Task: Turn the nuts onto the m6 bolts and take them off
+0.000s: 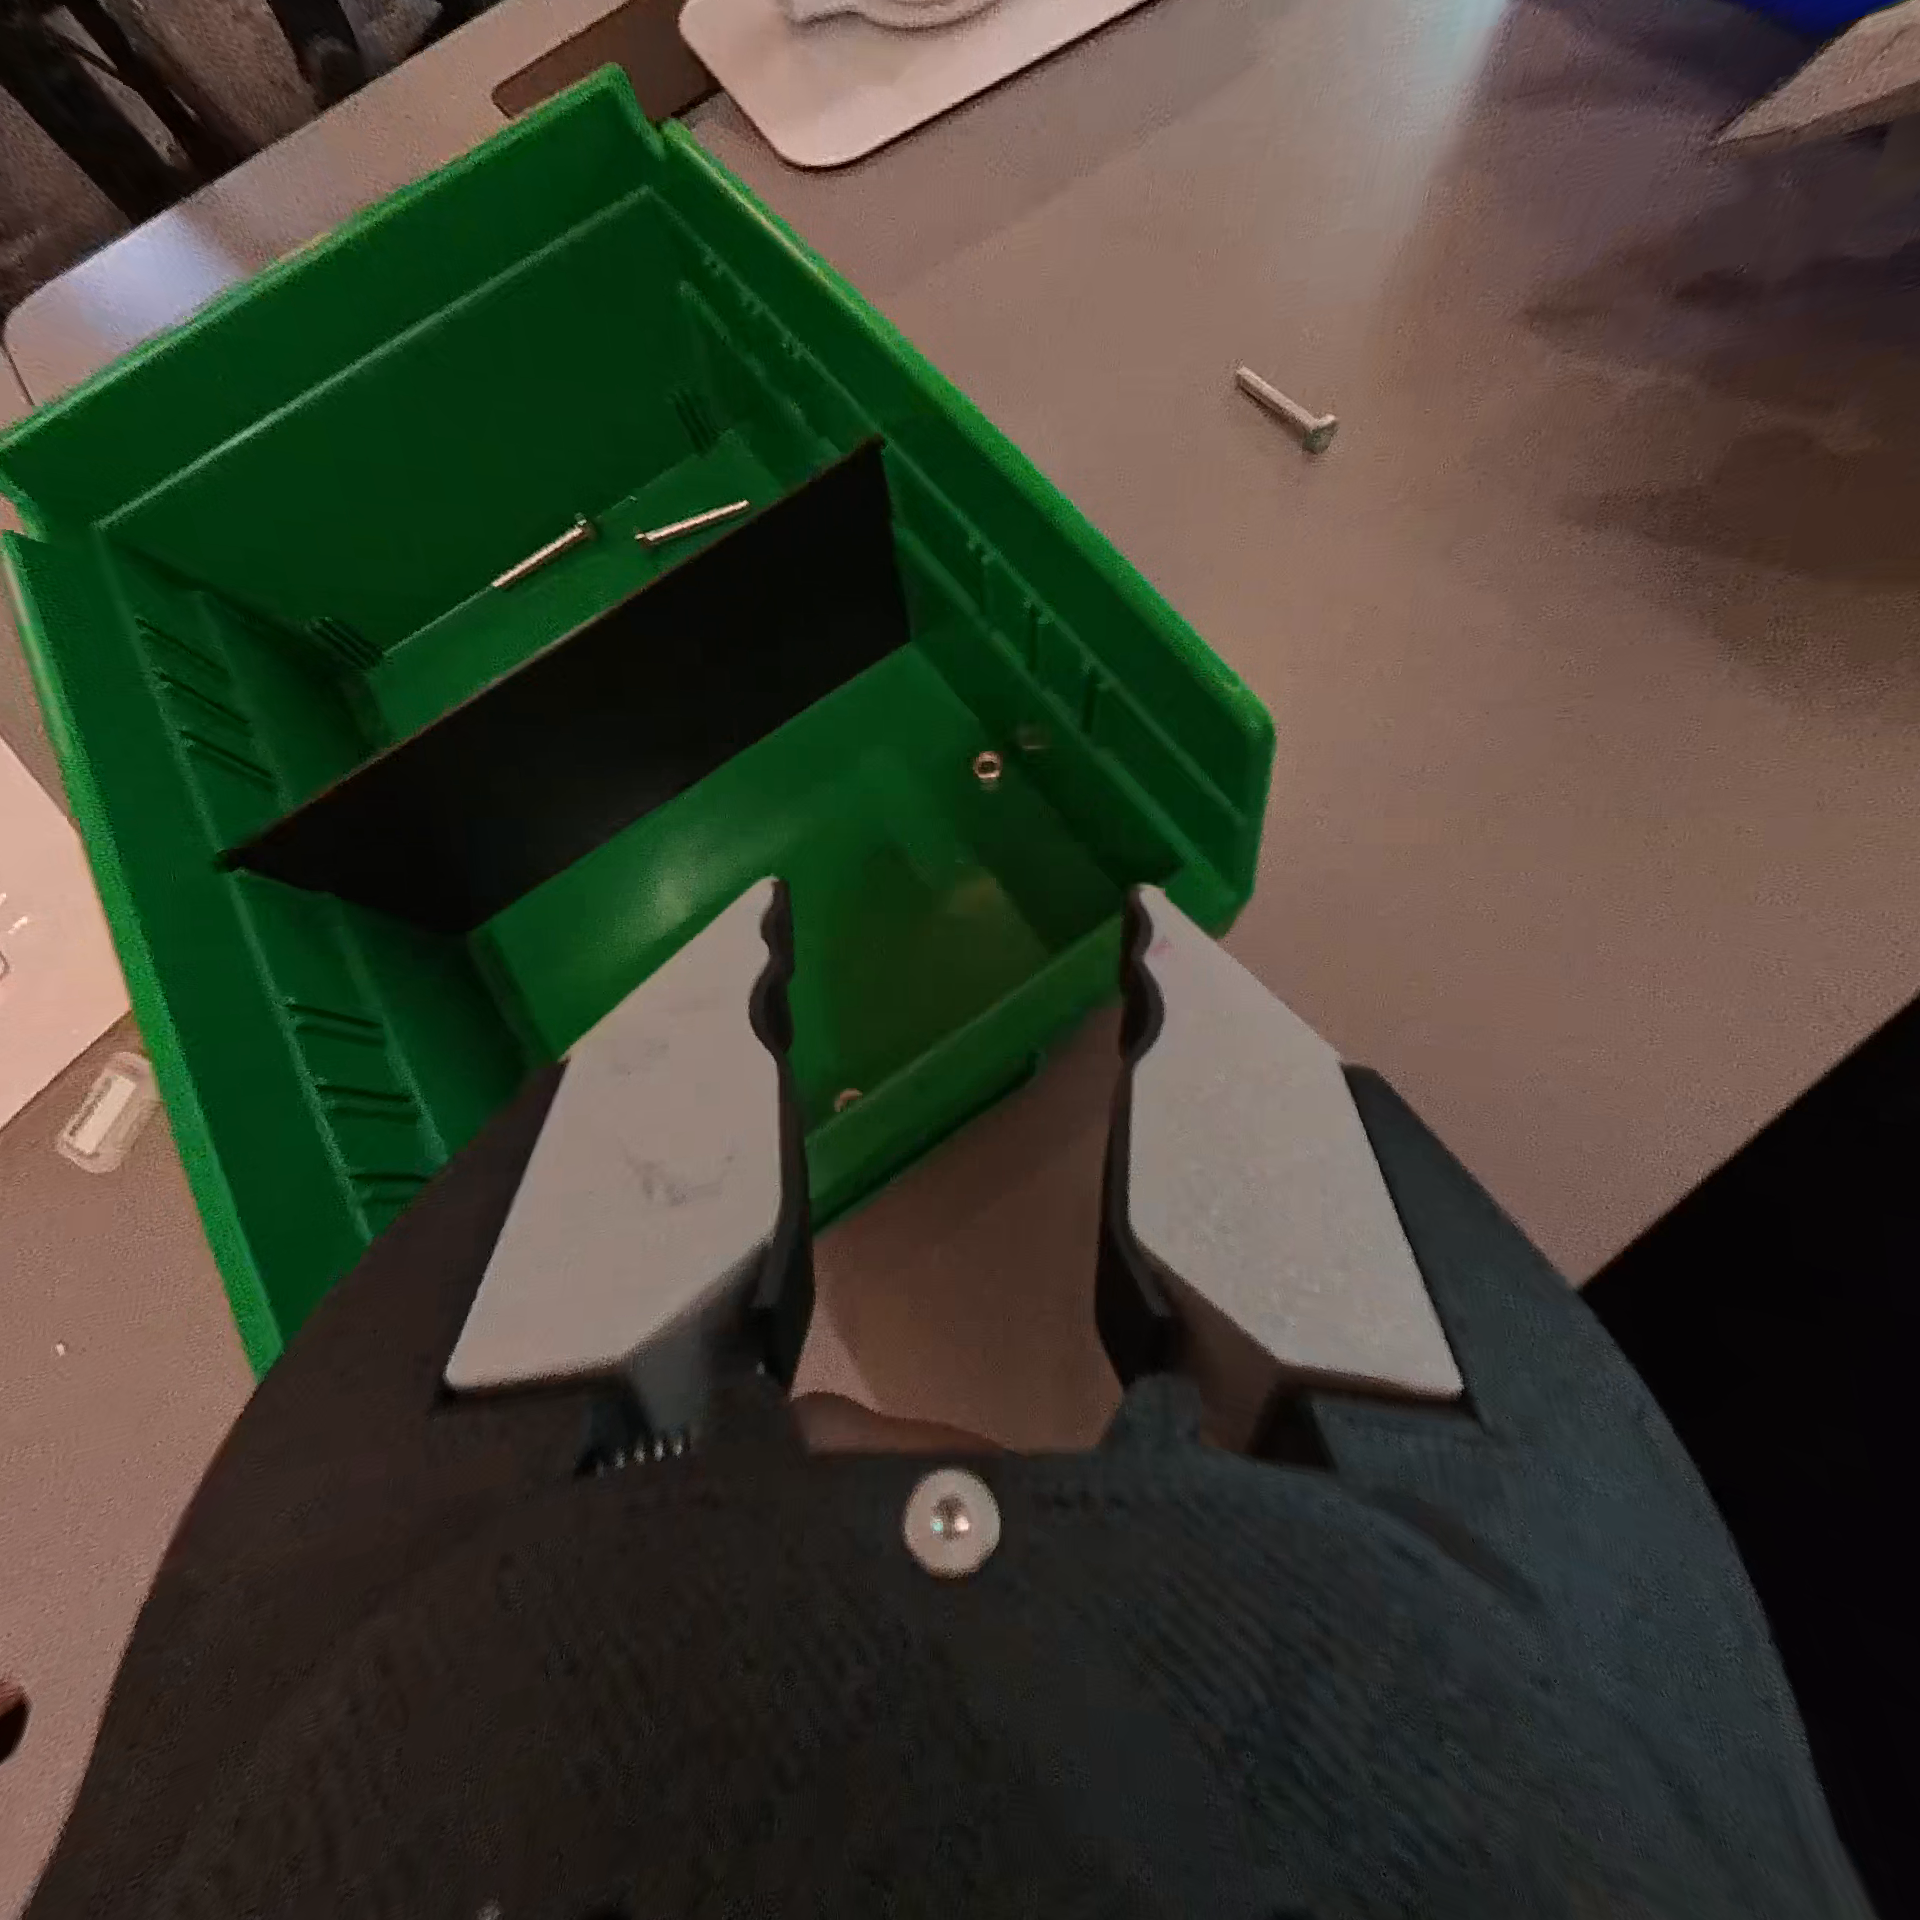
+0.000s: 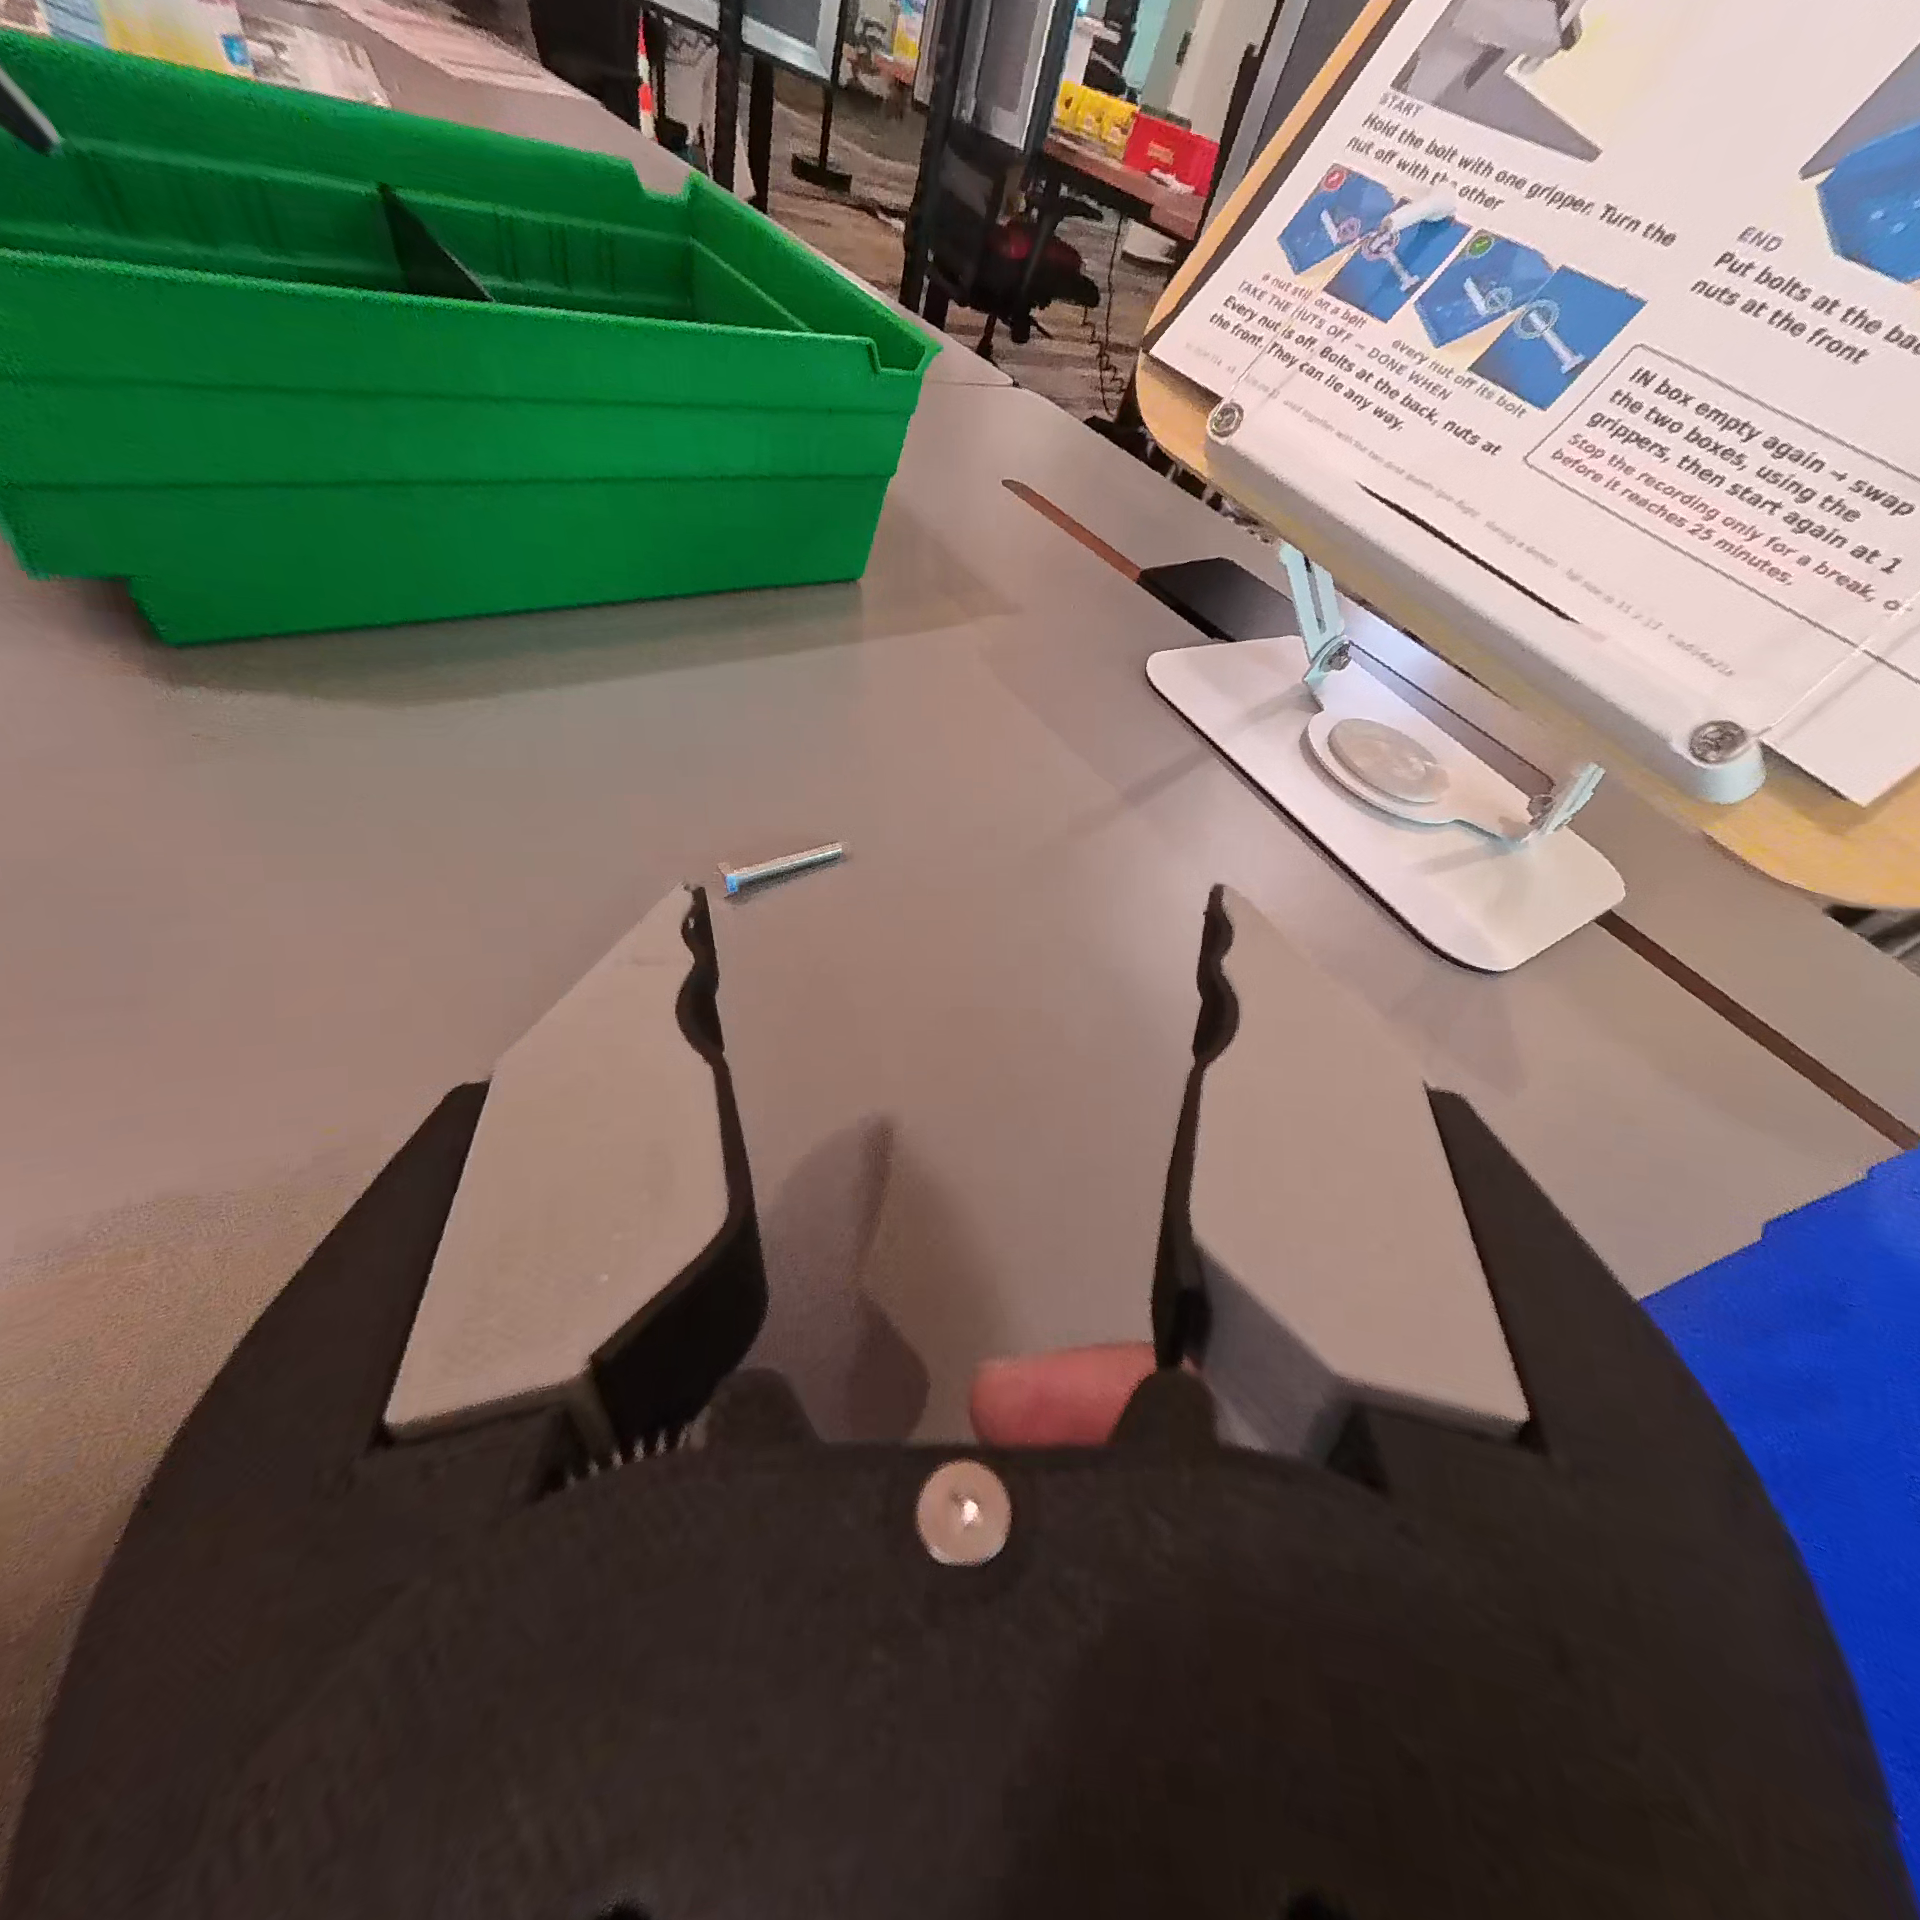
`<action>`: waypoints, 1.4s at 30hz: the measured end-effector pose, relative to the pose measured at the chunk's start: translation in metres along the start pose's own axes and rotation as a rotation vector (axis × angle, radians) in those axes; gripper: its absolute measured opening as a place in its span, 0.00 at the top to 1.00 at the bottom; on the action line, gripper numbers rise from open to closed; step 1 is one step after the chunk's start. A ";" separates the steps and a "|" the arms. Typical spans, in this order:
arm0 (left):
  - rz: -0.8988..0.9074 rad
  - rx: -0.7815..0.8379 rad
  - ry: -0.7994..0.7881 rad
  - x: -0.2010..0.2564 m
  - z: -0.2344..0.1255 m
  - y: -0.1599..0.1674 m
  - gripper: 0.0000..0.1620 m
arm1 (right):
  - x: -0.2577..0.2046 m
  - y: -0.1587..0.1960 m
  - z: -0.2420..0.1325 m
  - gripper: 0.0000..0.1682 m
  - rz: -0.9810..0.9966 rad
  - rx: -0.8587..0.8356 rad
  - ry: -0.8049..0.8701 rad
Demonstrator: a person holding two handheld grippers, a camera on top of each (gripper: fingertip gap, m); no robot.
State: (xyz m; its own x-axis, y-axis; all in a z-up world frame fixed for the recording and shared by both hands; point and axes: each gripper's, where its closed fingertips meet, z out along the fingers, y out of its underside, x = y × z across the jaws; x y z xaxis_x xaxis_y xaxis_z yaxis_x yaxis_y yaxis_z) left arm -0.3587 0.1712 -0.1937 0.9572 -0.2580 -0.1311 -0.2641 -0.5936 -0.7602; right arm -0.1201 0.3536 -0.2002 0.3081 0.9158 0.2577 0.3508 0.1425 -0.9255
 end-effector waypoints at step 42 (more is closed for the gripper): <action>0.262 -0.293 0.272 -0.040 0.060 -0.006 0.95 | -0.027 -0.018 0.024 0.54 0.095 0.023 -0.097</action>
State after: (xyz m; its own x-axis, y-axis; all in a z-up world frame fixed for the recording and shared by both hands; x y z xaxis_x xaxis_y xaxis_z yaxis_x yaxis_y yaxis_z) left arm -0.3879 0.2308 -0.2223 0.7987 -0.5945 -0.0933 -0.5521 -0.6620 -0.5069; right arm -0.1555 0.3350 -0.1974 0.2520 0.9574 0.1413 0.3033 0.0605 -0.9510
